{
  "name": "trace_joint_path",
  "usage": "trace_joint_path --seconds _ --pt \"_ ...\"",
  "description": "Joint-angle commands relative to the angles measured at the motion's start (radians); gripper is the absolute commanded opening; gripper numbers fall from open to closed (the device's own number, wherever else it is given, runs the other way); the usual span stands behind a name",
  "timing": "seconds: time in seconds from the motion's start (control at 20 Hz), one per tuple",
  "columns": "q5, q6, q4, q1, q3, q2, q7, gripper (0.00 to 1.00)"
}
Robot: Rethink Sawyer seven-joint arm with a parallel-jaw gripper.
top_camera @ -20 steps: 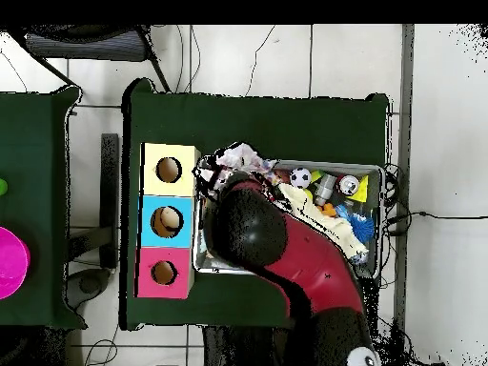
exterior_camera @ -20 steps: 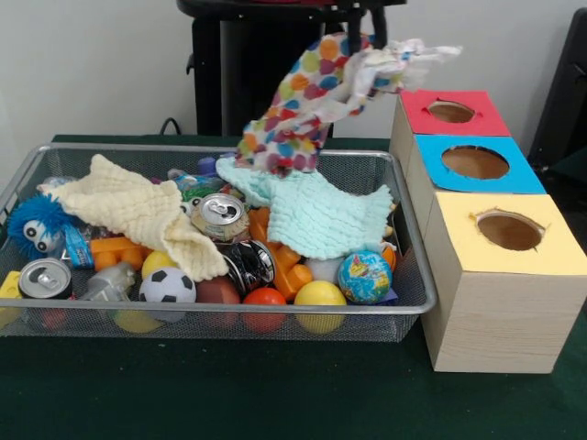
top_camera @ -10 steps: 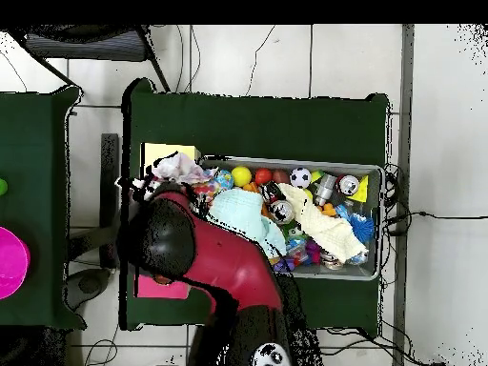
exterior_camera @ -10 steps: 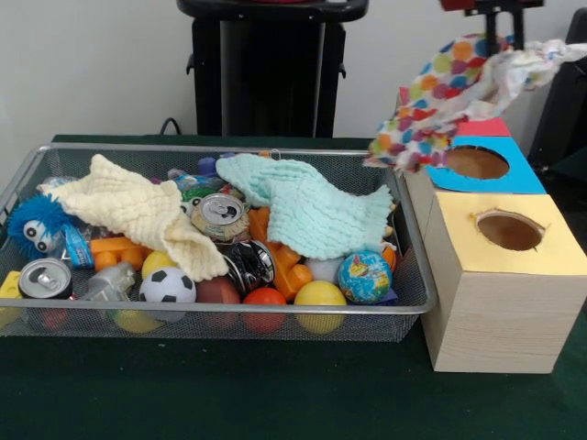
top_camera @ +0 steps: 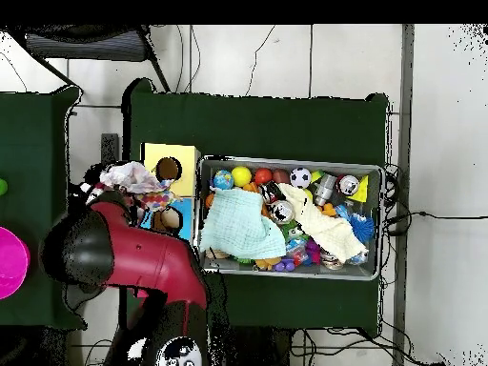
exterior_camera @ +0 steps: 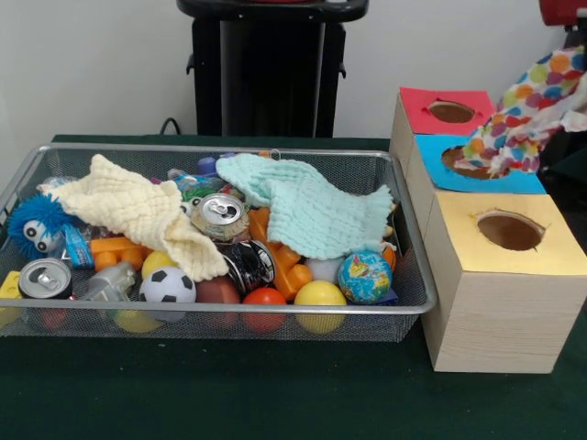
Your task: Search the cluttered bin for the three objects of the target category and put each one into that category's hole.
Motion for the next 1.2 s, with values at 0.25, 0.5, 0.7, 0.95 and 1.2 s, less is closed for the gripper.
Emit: trace_joint_path --seconds 0.25,0.5,0.7,0.95,1.2 --pt "0.053 -0.087 -0.142 0.031 -0.11 0.219 0.328 0.0" --pt "0.065 -0.114 -0.139 0.065 -0.145 0.244 0.362 0.0" --pt "0.073 -0.099 -0.162 0.081 -0.17 0.268 0.365 0.0" --pt "0.089 -0.143 -0.162 0.068 -0.138 0.303 0.351 0.0" --pt "0.07 -0.263 -0.166 -0.027 -0.011 0.345 0.302 0.0"
